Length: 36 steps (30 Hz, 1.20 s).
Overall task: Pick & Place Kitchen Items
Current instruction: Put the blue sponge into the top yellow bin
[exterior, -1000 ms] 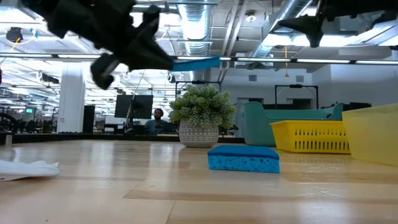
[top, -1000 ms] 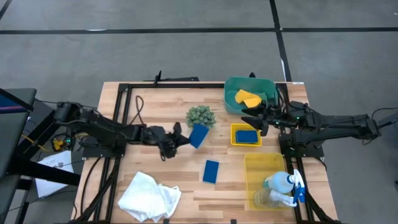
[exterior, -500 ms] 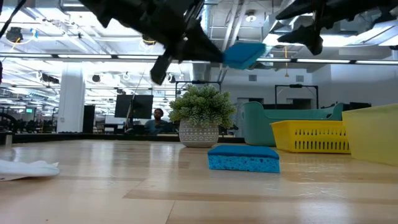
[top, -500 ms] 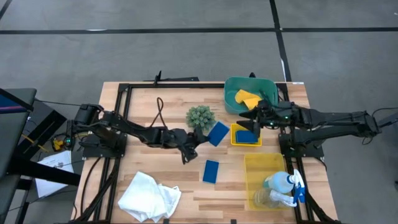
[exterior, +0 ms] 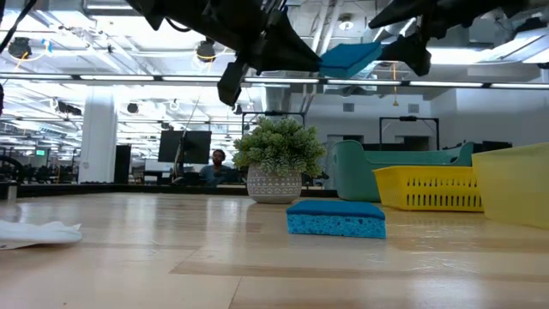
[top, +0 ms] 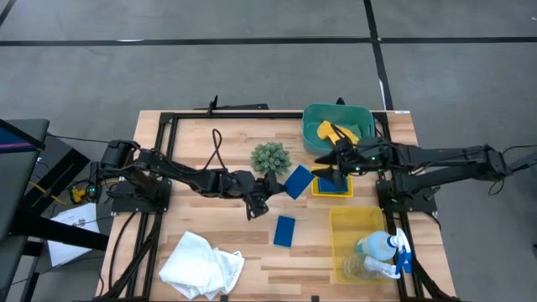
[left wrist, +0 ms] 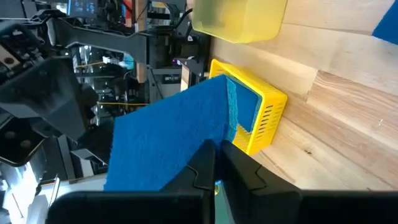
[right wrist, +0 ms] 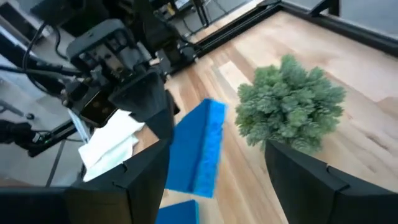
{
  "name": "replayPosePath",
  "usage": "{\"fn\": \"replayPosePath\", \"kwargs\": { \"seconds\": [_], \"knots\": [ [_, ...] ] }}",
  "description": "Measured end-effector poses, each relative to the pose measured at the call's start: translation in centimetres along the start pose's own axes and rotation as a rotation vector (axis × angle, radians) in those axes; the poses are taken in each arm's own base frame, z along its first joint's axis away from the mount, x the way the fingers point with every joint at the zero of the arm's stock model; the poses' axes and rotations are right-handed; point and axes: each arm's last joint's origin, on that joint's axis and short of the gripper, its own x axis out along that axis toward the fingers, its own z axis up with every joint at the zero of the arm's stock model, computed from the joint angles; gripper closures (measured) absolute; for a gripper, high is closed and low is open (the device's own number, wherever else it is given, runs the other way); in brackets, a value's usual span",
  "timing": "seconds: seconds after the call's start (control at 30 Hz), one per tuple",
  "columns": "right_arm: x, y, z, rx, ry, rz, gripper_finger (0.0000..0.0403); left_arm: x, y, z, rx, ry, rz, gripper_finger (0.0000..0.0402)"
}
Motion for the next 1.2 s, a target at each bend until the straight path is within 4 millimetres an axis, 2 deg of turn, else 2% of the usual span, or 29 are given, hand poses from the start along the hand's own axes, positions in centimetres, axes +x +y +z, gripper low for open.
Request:
{"fn": "replayPosePath", "kwargs": {
  "seconds": [0.43,0.57,0.83,1.13,1.2],
  "knots": [
    [2.3,1.2,0.2,-0.036,0.079,0.011,0.0148,0.0,0.1,0.0,-0.007,-0.002,0.008,0.0398],
    [2.8,1.7,0.2,-0.047,0.097,0.02,0.0161,0.0,0.1,0.0,-0.007,-0.002,0.008,0.0398],
    [3.1,2.0,0.1,-0.053,0.115,0.022,0.0246,0.0,0.0,0.0,-0.018,-0.002,0.008,0.0398],
    [3.1,2.0,0.2,-0.064,0.104,0.028,0.0386,0.0,0.0,0.0,-0.053,-0.002,0.008,0.0395],
    [3.1,2.0,0.2,-0.063,0.104,0.028,0.0392,0.0,0.0,0.0,-0.083,-0.002,0.008,0.039]
  ]
}}
